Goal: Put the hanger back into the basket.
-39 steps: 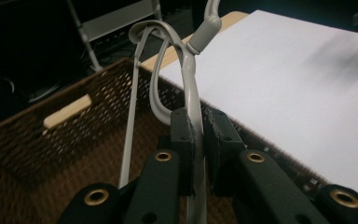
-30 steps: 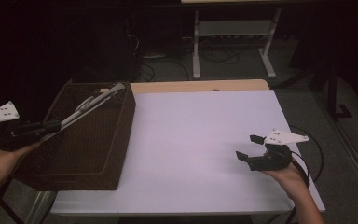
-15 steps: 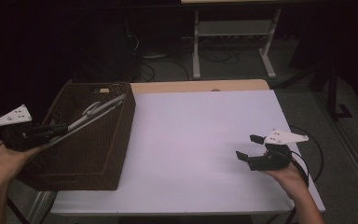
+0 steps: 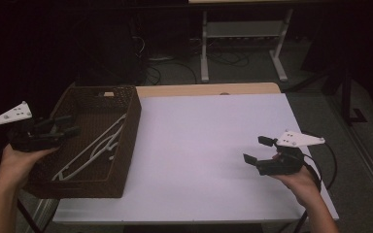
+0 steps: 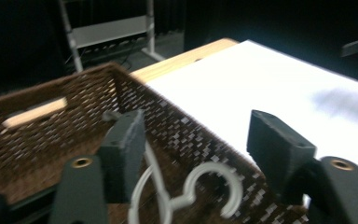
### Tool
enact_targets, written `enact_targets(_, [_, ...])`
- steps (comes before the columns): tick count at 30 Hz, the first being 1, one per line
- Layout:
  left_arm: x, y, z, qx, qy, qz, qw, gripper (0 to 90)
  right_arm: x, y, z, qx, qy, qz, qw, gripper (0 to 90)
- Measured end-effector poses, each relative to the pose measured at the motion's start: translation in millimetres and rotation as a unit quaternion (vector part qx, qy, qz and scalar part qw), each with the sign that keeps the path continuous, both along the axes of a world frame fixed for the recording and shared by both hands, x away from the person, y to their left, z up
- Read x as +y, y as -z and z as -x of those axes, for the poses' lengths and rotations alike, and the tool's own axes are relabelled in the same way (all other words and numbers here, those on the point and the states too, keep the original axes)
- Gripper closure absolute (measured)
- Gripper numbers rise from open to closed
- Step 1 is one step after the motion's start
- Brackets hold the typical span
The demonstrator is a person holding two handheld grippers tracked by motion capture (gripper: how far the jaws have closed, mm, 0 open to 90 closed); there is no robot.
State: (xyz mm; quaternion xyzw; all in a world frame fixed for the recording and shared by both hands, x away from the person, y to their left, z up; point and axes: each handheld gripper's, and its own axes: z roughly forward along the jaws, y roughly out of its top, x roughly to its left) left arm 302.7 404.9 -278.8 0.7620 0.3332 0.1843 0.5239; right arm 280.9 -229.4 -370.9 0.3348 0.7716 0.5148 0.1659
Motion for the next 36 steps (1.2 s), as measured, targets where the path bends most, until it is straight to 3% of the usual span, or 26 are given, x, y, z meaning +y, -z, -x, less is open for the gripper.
enact_targets(7, [-29.0,-5.8,1.6,-0.012,0.004,0.024,0.9996,19.4,5.3,-13.2,-0.9,-0.010,0.000,-0.015,0.9998,13.5])
enact_targets(15, [-62.2,-4.6,2.3,-0.024,0.032,0.033,0.9987,13.6,12.6,-24.4,-3.0,-0.019,0.000,-0.024,0.9995,9.3])
enact_targets(27, [-109.0,16.2,-0.2,-0.018,0.063,0.059,0.9961,5.5,18.9,-34.7,-8.4,-0.024,0.011,-0.035,0.9990,2.6])
enact_targets(36, [-126.3,31.6,-0.8,-0.022,0.072,0.067,0.9949,2.3,16.9,-39.7,-12.8,-0.041,0.029,-0.081,0.9955,2.2])
